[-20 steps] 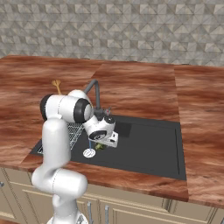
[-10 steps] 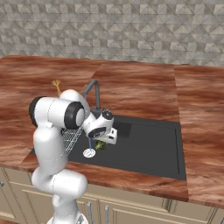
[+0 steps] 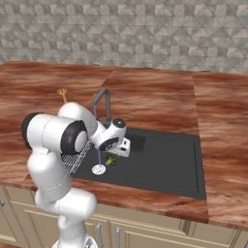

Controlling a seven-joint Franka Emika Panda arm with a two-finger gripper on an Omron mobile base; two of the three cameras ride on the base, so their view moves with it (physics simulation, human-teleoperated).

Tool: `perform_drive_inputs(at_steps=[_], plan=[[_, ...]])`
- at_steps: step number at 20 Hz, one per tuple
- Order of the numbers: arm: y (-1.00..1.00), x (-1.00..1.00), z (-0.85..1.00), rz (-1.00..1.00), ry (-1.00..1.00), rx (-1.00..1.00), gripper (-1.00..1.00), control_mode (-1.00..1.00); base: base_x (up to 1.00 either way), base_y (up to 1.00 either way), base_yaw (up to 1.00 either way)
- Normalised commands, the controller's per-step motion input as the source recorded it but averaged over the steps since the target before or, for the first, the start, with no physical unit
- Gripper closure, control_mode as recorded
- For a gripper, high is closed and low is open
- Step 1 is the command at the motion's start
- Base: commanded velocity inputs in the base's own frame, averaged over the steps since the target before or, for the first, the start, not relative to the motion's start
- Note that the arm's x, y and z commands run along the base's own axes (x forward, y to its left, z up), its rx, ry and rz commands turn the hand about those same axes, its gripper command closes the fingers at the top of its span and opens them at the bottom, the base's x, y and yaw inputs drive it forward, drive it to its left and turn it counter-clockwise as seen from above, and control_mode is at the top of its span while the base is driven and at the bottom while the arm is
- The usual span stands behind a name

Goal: Turn on the sink faucet. Then move the broccoli from the counter to the sink. Turn off the sink. Move the vegetable from the sink to the pot next to the stove. Finally move the pot to the front right burner.

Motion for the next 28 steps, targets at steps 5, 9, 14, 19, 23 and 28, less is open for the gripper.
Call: perform_drive_inputs(at_steps=[5, 9, 14, 19, 23, 28], plan=[[-0.27, -0.21, 0.26, 0.0, 0.0, 0.0, -1.0, -1.0, 0.0, 0.0, 0.0], [-0.4, -0.2, 0.36, 0.0, 0.0, 0.01, -1.0, -1.0, 0.0, 0.0, 0.0], [-0.42, -0.13, 0.49, 0.0, 0.0, 0.04, -1.0, -1.0, 0.0, 0.0, 0.0], [-0.28, -0.03, 0.72, 0.01, -0.03, 0.07, -1.0, -1.0, 0.0, 0.0, 0.0], [-0.05, 0.0, 0.63, 0.11, -0.11, 0.08, -1.0, -1.0, 0.0, 0.0, 0.0], [-0.05, 0.0, 0.27, 0.08, -0.05, 0.12, -1.0, -1.0, 0.0, 0.0, 0.0]])
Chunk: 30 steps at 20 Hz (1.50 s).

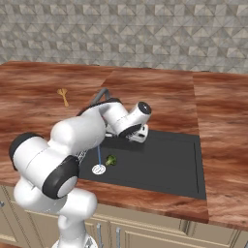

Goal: Turn on the sink faucet. Then move the broccoli from the counter to the sink. Turn off the sink. Move the vegetable from the sink to the pot next to the stove. Finally move the pot to the front right burner.

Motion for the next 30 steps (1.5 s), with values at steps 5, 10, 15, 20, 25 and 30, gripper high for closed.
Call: perform_drive_inputs(at_steps=[5, 10, 15, 20, 25, 30], plan=[[-0.03, 0.06, 0.02, 0.06, -0.08, 0.06, -1.0, -1.0, 0.0, 0.0, 0.0], [0.0, 0.05, 0.08, 0.24, -0.35, 0.0, -1.0, -1.0, 0.0, 0.0, 0.0], [0.0, 0.06, 0.03, 0.29, -0.42, -0.01, -1.0, -1.0, 0.0, 0.0, 0.0], [0.0, 0.15, -0.06, 0.31, -0.29, 0.0, -1.0, -1.0, 0.0, 0.0, 0.0], [0.0, 0.37, -0.02, 0.3, -0.22, 0.01, -1.0, -1.0, 0.0, 0.0, 0.0], [0.0, 0.36, 0.0, 0.3, -0.2, 0.0, -1.0, -1.0, 0.0, 0.0, 0.0]])
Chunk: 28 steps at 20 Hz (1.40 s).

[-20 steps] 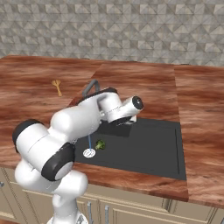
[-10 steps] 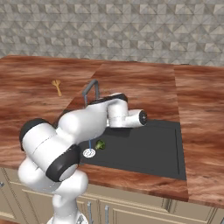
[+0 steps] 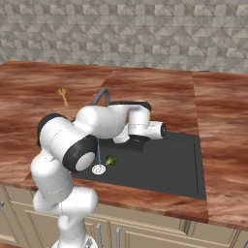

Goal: Turn on the sink faucet. Then move the broccoli from the counter to the sink. Turn off the sink. Move the vegetable from the sink to the pot next to the stove. Finally move the pot to the front right burner.

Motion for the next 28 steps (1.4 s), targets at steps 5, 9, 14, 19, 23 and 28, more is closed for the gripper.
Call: perform_drive_inputs(at_steps=[5, 9, 14, 19, 23, 28], plan=[[0.0, 0.43, -0.01, 0.2, -0.08, 0.0, -1.0, -1.0, 0.0, 0.0, 0.0], [0.03, 0.57, -0.01, 0.09, -0.06, 0.03, -1.0, -1.0, 0.0, 0.0, 0.0], [0.22, 0.52, -0.13, 0.04, -0.13, 0.0, -1.0, -1.0, 0.0, 0.0, 0.0], [0.27, 0.4, -0.23, 0.03, -0.15, 0.0, -1.0, -1.0, 0.0, 0.0, 0.0], [0.33, 0.35, -0.15, 0.01, -0.09, 0.0, -1.0, -1.0, 0.0, 0.0, 0.0], [0.21, 0.41, -0.09, 0.0, -0.01, 0.0, -1.0, -1.0, 0.0, 0.0, 0.0]])
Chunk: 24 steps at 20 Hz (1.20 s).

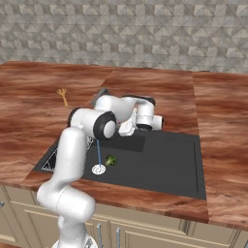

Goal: Turn on the sink faucet. Then move the broccoli from the counter to the sink. Turn off the sink. Move the vegetable from the sink to the pot next to the stove. Finally move the pot to the front right burner.

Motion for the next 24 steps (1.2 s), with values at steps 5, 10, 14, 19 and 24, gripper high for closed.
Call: perform_drive_inputs(at_steps=[5, 10, 14, 19, 24], plan=[[0.0, 0.44, -0.07, 0.0, 0.02, 0.0, -1.0, -1.0, 0.0, 0.0, 0.0], [0.0, 0.37, -0.16, 0.0, 0.0, 0.0, -1.0, -1.0, 0.0, 0.0, 0.0], [0.0, 0.3, -0.23, 0.01, 0.0, 0.0, -1.0, -1.0, 0.0, 0.0, 0.0], [0.0, 0.26, -0.2, 0.01, 0.0, 0.0, -1.0, -1.0, 0.0, 0.0, 0.0], [0.0, 0.26, -0.14, 0.0, 0.0, 0.0, -1.0, -1.0, 0.0, 0.0, 0.0]])
